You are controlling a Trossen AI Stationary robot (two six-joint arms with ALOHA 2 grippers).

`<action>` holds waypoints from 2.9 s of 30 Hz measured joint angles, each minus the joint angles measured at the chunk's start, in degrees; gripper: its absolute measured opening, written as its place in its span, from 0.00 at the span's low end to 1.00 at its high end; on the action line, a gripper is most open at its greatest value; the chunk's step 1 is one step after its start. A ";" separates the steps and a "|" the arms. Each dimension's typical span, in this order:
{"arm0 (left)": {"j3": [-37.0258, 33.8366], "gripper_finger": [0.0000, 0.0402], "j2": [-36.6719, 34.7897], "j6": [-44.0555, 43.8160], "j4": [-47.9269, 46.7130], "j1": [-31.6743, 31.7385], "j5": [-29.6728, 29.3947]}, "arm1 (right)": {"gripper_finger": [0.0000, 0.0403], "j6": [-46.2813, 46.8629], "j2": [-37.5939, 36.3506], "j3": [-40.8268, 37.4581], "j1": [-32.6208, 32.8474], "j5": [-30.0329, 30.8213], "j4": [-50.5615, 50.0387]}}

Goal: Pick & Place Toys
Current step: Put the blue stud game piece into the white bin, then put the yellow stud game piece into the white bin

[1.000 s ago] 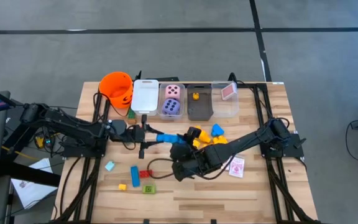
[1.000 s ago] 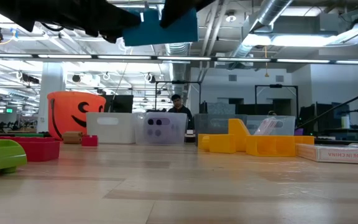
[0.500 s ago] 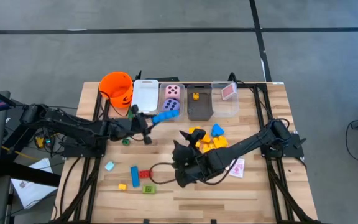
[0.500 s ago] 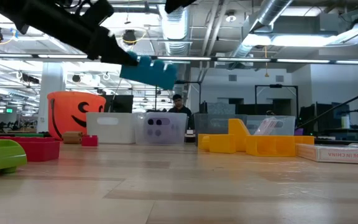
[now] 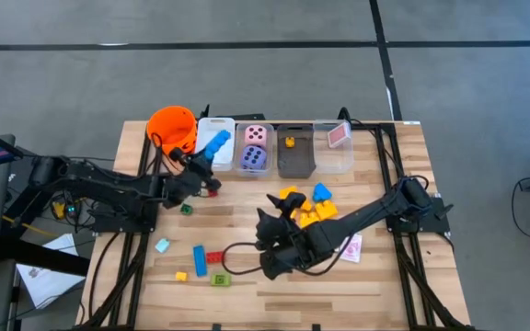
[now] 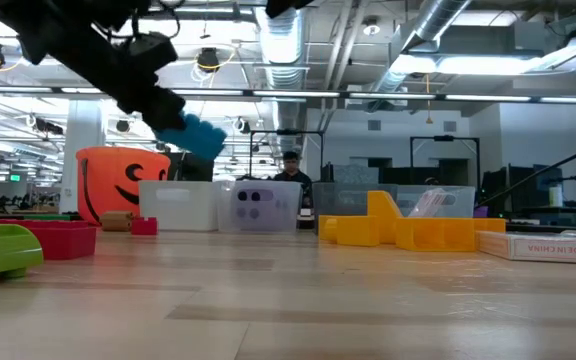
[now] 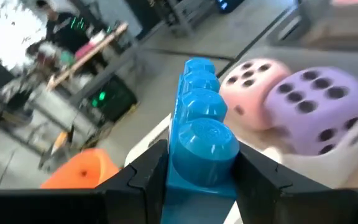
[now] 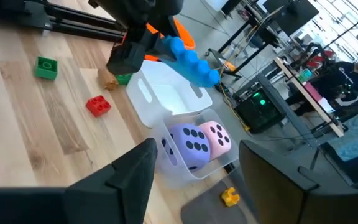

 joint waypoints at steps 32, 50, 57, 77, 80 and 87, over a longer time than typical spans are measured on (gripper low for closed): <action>0.00 0.64 0.00 -23.10 -10.09 14.24 27.18 | 0.56 0.04 0.00 -0.04 -0.43 -1.18 0.01; 0.00 0.59 -0.02 -13.68 -12.69 4.20 58.30 | 0.56 0.04 0.00 -0.07 -0.40 -2.16 -0.49; 0.00 0.57 0.00 -13.53 -9.86 -3.09 61.43 | 0.56 0.02 0.00 -0.07 -0.19 -10.71 -1.74; 0.02 0.56 -0.02 -7.55 13.64 -10.53 60.48 | 0.55 34.07 -10.47 -25.35 6.53 6.53 -24.46; 0.07 0.56 -0.02 -7.55 14.33 -10.52 60.29 | 0.54 29.48 -13.75 -36.15 4.11 0.21 -7.07; 0.07 0.56 -0.02 -5.63 16.86 -10.51 60.09 | 0.51 -11.39 -18.07 -57.10 -2.28 -34.08 56.62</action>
